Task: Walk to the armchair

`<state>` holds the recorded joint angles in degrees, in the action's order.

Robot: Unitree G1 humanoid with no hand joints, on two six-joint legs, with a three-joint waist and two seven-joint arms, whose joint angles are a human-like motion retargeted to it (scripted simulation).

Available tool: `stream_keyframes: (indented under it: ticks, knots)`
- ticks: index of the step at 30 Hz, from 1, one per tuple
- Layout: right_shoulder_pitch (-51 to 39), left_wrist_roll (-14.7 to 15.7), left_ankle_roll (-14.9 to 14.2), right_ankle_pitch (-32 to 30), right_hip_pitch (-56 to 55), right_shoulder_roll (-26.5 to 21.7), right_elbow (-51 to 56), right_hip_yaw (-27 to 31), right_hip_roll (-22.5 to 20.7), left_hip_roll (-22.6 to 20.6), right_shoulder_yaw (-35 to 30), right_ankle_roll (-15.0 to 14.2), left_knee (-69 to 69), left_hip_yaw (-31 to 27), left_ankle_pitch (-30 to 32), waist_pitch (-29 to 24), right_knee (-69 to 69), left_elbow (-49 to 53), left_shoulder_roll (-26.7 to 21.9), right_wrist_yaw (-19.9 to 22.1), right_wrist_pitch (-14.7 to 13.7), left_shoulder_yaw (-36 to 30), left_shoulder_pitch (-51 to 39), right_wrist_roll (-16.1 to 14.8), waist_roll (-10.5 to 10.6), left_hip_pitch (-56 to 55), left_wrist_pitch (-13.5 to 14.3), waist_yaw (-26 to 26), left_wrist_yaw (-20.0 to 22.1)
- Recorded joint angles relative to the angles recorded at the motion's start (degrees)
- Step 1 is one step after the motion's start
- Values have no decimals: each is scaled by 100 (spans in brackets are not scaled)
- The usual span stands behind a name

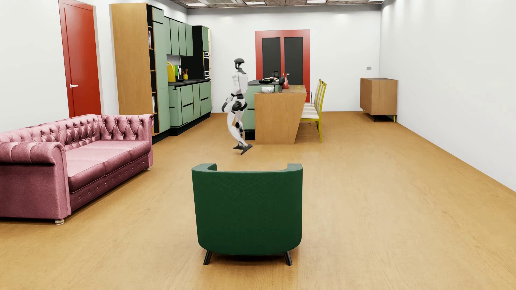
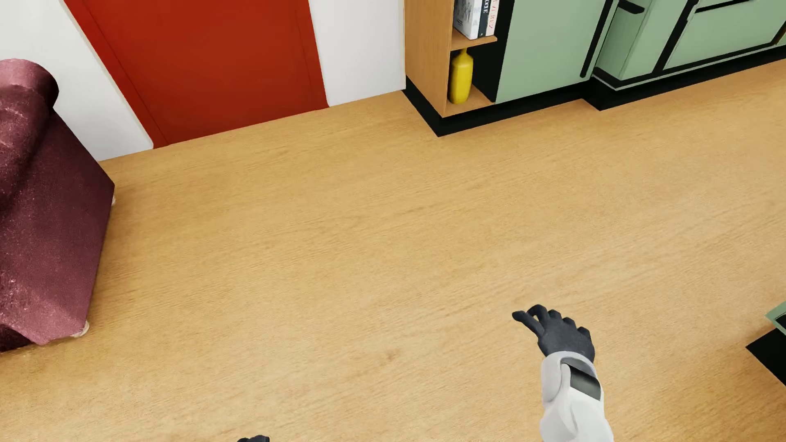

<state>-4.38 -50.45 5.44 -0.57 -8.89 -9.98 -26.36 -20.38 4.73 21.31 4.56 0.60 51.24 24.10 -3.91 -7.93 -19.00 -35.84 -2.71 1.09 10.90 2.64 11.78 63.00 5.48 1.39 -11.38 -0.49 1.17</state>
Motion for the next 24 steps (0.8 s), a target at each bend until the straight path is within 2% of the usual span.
stream_keyframes:
  ticks: [2,3,4,5,6,7,8,9,10,11,12,13,14,15,16,17,18,19,21,22,23,24]
  knots:
    - [232,71,-383,-112,32,-274,174,-783,499,-149,96,-89,-416,-132,-467,11,157,258,-25,-47,179,-117,-130,-238,-94,-246,200,-53,34]
    - [391,91,-467,-167,60,-397,168,-1221,779,14,33,-145,-643,223,-682,20,184,440,-39,-39,254,-205,-134,-230,-143,-272,295,-110,43]
    - [574,101,-382,-241,112,-530,138,-1684,1051,389,-70,-205,-893,1100,-819,35,223,586,-63,-91,277,-280,-144,-170,-179,-157,365,-184,26]
    - [719,113,-131,-333,179,-613,42,-2157,1308,773,-183,-270,-1177,2359,-901,52,263,707,-74,-161,278,-347,-140,-76,-196,101,405,-269,32]
    - [863,96,38,-438,271,-666,-73,-2627,1539,983,-314,-341,-1456,3594,-927,65,307,801,-84,-270,239,-438,-141,15,-197,377,428,-341,35]
    - [1003,45,5,-564,393,-679,-201,-3074,1730,1016,-444,-417,-1629,4372,-951,66,376,881,-115,-396,201,-557,-149,97,-189,480,453,-369,21]
    - [1138,-30,-292,-718,551,-683,-322,-3483,1886,949,-560,-499,-1658,4539,-1111,55,470,946,-162,-530,143,-713,-173,189,-175,375,490,-343,-3]
    - [1310,-109,-631,-882,749,-687,-406,-3856,2036,818,-612,-586,-1623,4245,-1316,35,578,968,-208,-631,78,-921,-236,275,-158,155,559,-286,-40]
    - [1469,-174,-775,-990,962,-643,-478,-4172,2217,605,-613,-659,-1609,3811,-1502,13,647,976,-239,-658,94,-1170,-302,378,-143,-74,640,-225,-99]
    - [1612,-226,-666,-844,1127,-521,-496,-4335,2441,365,-536,-704,-1541,3436,-1691,-8,604,964,-252,-620,232,-1423,-403,466,-144,-277,712,-183,-144]
    - [1801,-281,-561,-367,1166,-306,-488,-4146,2662,94,-376,-642,-1521,3102,-1832,-32,421,970,-272,-494,403,-1665,-488,465,-163,-415,747,-182,-194]
    - [1967,-307,-473,186,941,-27,-506,-3265,2762,-223,-157,-264,-1628,2750,-1905,-63,16,1020,-298,-363,535,-1865,-535,371,-191,-476,802,-251,-204]
    - [2125,-295,-397,485,440,297,-537,-1713,2538,-549,77,153,-1859,2350,-1901,-96,-618,1094,-331,-280,632,-2026,-564,218,-216,-471,845,-386,-212]
    - [2287,-258,-341,634,-100,614,-556,-117,1934,-834,266,-66,-2122,1936,-1854,-115,-1263,1186,-381,-275,657,-2180,-601,47,-234,-432,891,-520,-223]
    - [2469,-218,-299,709,-511,891,-550,1120,1140,-1075,375,-249,-2387,1531,-1793,-113,-1782,1293,-453,-345,615,-2357,-668,-68,-250,-376,931,-619,-246]
    - [2681,-173,-269,762,-806,1127,-502,1815,437,-1278,422,-393,-2588,1124,-1757,-100,-2171,1417,-544,-453,495,-2570,-772,-126,-270,-326,985,-681,-278]
    - [2906,-113,-243,769,-1067,1321,-429,2061,-45,-1463,427,-484,-2726,706,-1758,-89,-2437,1553,-647,-598,307,-2806,-918,-149,-300,-273,1062,-725,-313]
    - [3117,-55,-213,745,-1338,1485,-371,1949,-286,-1637,415,-443,-2810,272,-1794,-89,-2576,1685,-756,-729,110,-3047,-1105,-144,-338,-218,1118,-760,-337]
    - [3381,-134,-141,594,-1816,1671,-435,1146,-254,-1984,343,-215,-2982,-569,-1881,-110,-2321,1868,-942,-1001,-177,-3482,-1507,-130,-419,-13,1139,-820,-308]
    - [3411,-291,-116,455,-2003,1624,-569,754,-203,-2139,217,-140,-3101,-949,-1910,-126,-1910,1908,-972,-1164,-257,-3600,-1645,-18,-451,136,1102,-844,-251]
    - [3388,-455,-95,180,-2157,1473,-728,605,-270,-2260,26,-164,-3246,-1299,-1917,-144,-1331,1930,-937,-1345,-292,-3619,-1687,212,-467,321,1041,-864,-202]
    - [3336,-549,-73,-190,-2282,1261,-874,869,-490,-2339,-179,-277,-3391,-1624,-1903,-167,-646,1951,-844,-1550,-321,-3533,-1634,515,-461,530,964,-882,-180]
